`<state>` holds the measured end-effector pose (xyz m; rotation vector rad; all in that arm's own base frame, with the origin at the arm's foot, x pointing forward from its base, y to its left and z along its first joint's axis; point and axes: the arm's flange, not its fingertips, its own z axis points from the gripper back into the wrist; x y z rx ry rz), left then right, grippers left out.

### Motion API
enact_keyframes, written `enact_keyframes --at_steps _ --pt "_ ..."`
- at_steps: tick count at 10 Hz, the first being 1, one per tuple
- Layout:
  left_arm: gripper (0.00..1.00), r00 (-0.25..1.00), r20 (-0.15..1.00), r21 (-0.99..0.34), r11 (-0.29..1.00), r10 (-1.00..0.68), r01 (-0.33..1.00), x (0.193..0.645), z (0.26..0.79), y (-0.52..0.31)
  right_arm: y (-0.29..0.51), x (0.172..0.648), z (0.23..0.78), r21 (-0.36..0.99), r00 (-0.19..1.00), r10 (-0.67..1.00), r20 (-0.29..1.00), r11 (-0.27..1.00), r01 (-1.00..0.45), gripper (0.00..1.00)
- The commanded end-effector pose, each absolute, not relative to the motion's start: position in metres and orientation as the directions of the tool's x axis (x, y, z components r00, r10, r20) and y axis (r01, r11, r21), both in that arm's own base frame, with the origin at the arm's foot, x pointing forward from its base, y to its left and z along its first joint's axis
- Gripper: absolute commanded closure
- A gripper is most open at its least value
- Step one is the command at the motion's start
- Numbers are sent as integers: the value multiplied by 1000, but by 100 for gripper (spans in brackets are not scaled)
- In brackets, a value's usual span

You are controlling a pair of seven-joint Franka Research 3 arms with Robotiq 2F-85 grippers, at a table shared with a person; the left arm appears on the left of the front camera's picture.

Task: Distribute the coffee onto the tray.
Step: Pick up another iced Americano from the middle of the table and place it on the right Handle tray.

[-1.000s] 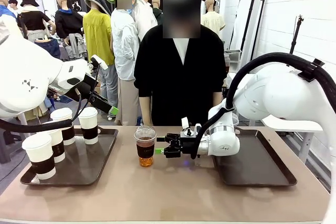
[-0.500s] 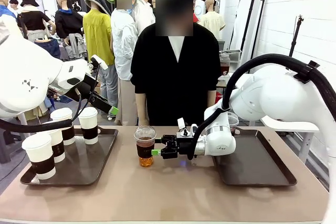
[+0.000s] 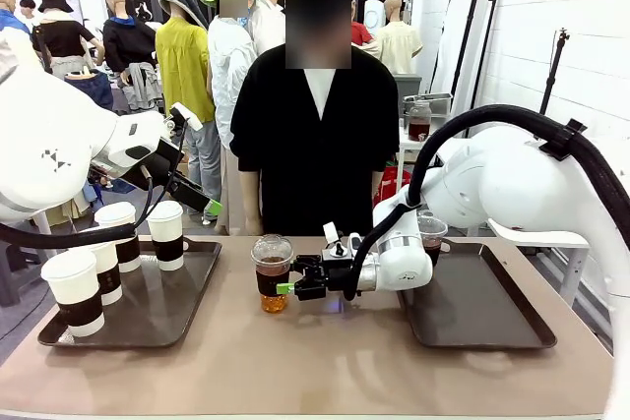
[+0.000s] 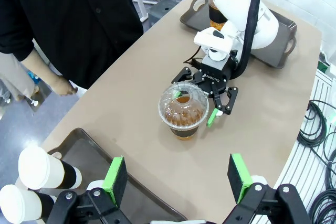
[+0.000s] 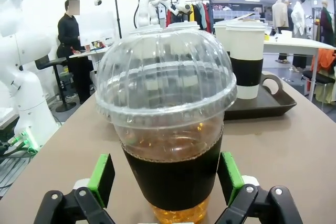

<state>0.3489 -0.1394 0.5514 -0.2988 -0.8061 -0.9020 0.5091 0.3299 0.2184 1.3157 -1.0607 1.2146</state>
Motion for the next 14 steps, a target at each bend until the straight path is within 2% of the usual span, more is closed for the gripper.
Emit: enact_keyframes --at_steps 1,11,12,13,14 --pt "0 360 734 87 605 -576 792 349 551 -138 343 518 217 128 122 49 991 -136 -982 0" --pt "0 360 734 87 605 -576 792 349 551 -138 372 527 215 141 133 58 990 -174 -975 0" --pt "0 360 734 87 605 -576 792 349 551 -138 371 528 216 166 157 63 986 -167 -972 18" --pt "0 360 734 87 605 -576 792 349 551 -138 368 523 217 110 105 35 994 -179 -978 38" --pt "0 360 734 87 605 -576 792 349 551 -138 366 525 220 151 151 13 988 -164 -975 38"
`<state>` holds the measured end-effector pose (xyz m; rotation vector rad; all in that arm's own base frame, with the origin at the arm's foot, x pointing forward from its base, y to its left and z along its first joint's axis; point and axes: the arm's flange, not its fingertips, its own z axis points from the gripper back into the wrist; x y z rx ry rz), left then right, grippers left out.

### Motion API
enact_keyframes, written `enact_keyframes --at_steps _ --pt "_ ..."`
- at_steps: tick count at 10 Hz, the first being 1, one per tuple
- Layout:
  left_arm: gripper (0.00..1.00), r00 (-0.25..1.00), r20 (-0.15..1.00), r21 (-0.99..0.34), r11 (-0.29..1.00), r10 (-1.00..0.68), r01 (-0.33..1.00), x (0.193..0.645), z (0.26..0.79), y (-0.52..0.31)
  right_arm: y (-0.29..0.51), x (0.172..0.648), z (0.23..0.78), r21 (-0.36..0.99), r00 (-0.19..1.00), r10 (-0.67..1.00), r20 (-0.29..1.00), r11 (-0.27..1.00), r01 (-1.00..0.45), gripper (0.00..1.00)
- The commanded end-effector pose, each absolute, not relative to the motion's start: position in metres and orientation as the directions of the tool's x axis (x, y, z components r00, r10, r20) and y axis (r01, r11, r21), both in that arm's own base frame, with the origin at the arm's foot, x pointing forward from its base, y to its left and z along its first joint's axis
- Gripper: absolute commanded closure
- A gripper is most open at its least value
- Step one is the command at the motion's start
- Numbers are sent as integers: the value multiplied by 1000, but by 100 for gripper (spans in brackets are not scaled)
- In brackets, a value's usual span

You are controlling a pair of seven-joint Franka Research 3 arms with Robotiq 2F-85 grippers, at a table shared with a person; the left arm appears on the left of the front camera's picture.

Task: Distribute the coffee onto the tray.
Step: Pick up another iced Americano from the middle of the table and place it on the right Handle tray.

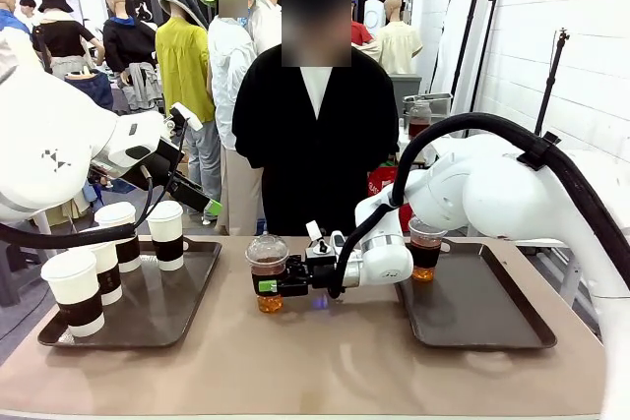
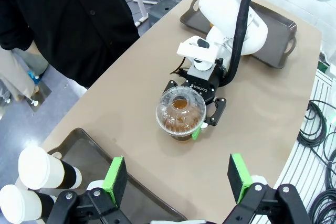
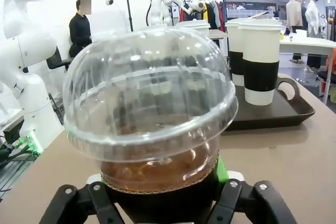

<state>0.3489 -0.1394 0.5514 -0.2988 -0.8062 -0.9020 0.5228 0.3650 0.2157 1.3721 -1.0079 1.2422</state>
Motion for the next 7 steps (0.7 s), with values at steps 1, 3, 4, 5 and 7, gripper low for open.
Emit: enact_keyframes --at_steps 1,3,4,5,7 --pt "0 360 734 87 605 -576 792 349 551 -138 365 525 222 149 149 14 989 -166 -975 38" --pt "0 360 734 87 605 -576 792 349 551 -138 366 518 234 167 172 -12 985 -179 -970 38" --pt "0 360 734 87 605 -576 792 349 551 -138 364 513 245 166 171 -12 985 -173 -971 38" --pt "0 360 734 87 605 -576 792 349 551 -138 361 507 260 167 171 -16 985 -158 -973 38" --pt "0 360 734 87 605 -576 792 349 551 -138 351 493 291 186 188 -11 982 -119 -975 38"
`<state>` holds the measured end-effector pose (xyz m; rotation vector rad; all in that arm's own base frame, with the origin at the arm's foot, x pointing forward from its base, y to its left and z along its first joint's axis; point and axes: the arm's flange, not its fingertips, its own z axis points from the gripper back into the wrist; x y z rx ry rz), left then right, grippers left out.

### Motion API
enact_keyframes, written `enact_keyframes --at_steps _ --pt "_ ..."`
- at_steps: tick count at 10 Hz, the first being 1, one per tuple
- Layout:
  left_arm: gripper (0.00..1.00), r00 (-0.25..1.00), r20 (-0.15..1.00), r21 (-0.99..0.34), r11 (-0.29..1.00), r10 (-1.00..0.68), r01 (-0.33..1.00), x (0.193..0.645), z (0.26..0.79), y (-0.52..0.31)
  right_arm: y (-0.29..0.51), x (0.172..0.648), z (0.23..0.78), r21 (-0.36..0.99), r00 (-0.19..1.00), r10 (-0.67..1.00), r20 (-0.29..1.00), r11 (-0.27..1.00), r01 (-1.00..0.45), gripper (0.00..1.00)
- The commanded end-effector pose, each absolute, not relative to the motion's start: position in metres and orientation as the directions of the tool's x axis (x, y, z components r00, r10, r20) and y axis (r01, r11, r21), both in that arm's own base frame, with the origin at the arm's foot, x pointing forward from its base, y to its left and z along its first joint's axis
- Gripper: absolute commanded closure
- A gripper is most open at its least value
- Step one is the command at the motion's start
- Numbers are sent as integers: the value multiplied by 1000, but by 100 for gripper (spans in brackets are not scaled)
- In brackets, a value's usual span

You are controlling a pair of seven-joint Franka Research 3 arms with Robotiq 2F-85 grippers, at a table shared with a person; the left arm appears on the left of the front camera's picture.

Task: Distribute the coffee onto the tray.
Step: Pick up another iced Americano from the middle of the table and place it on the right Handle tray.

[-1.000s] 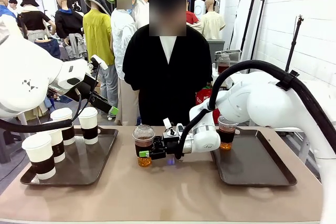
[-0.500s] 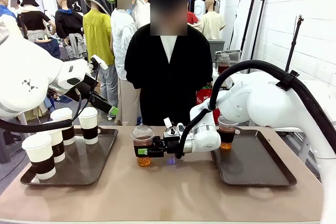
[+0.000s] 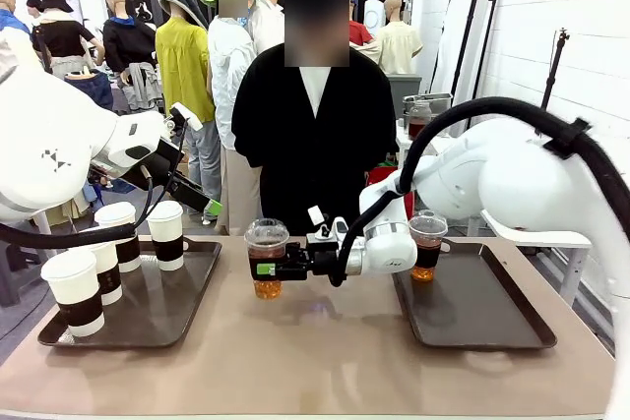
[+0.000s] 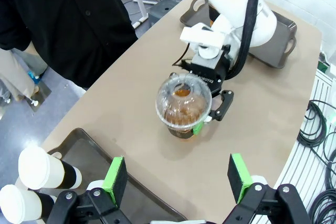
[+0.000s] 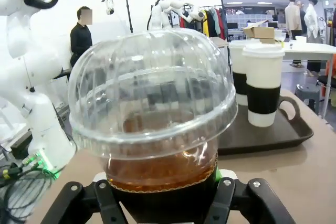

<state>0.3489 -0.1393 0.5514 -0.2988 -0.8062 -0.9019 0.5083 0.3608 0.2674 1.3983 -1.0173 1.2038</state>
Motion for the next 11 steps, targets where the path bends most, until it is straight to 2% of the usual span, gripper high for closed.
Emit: enact_keyframes --at_steps 1,6,11 --pt "0 360 734 87 605 -576 792 349 551 -138 346 484 302 202 205 -13 979 -118 -972 38" --pt "0 360 734 87 605 -576 792 349 551 -138 296 420 345 203 201 26 979 -95 -975 38" --pt "0 360 734 87 605 -576 792 349 551 -138 244 399 335 202 201 42 979 -29 -979 38"
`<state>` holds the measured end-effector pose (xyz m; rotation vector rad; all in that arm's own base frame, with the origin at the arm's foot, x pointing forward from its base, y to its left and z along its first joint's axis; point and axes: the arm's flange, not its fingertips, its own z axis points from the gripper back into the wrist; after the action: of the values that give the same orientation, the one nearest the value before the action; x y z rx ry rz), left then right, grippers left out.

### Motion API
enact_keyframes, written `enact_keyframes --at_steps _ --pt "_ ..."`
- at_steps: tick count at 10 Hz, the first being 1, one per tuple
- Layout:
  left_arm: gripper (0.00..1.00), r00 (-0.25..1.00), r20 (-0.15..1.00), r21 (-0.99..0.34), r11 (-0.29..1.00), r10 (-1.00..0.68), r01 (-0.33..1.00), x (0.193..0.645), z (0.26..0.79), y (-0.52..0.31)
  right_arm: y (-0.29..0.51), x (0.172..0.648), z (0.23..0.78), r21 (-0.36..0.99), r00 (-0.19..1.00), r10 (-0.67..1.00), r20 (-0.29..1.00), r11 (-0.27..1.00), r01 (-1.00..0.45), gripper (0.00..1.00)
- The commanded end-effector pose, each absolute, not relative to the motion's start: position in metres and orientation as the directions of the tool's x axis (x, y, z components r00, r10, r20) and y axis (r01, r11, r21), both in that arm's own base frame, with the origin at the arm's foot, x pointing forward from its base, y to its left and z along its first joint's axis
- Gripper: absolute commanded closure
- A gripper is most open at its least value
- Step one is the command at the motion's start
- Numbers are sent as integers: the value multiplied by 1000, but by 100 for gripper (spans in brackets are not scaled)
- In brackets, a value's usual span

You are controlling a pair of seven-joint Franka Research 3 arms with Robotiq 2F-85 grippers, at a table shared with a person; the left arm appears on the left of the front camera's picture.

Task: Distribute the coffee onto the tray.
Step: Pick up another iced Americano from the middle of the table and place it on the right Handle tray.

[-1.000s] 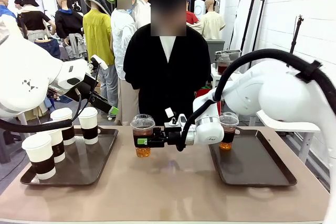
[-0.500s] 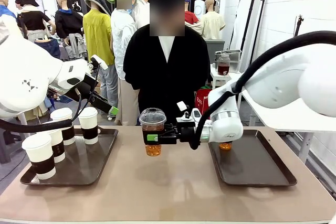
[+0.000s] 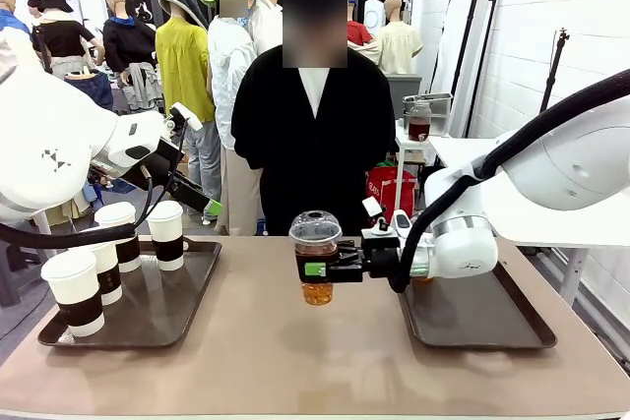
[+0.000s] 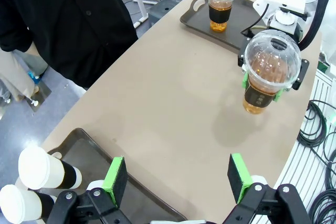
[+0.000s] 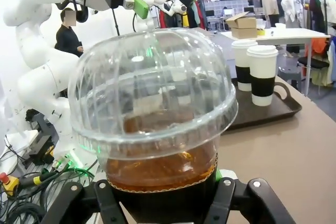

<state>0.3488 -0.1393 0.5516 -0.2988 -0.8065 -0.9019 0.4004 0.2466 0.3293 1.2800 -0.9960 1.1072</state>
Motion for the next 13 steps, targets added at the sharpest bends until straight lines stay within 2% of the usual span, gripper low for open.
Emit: enact_keyframes --at_steps 1,7,13 --pt "0 360 734 87 605 -576 792 349 551 -138 242 399 334 195 194 27 981 -39 -980 38" --pt "0 360 734 87 605 -576 792 349 551 -138 244 400 325 214 212 65 975 -23 -976 38" --pt "0 360 734 87 605 -576 792 349 551 -138 178 373 329 222 225 56 973 63 -973 38"
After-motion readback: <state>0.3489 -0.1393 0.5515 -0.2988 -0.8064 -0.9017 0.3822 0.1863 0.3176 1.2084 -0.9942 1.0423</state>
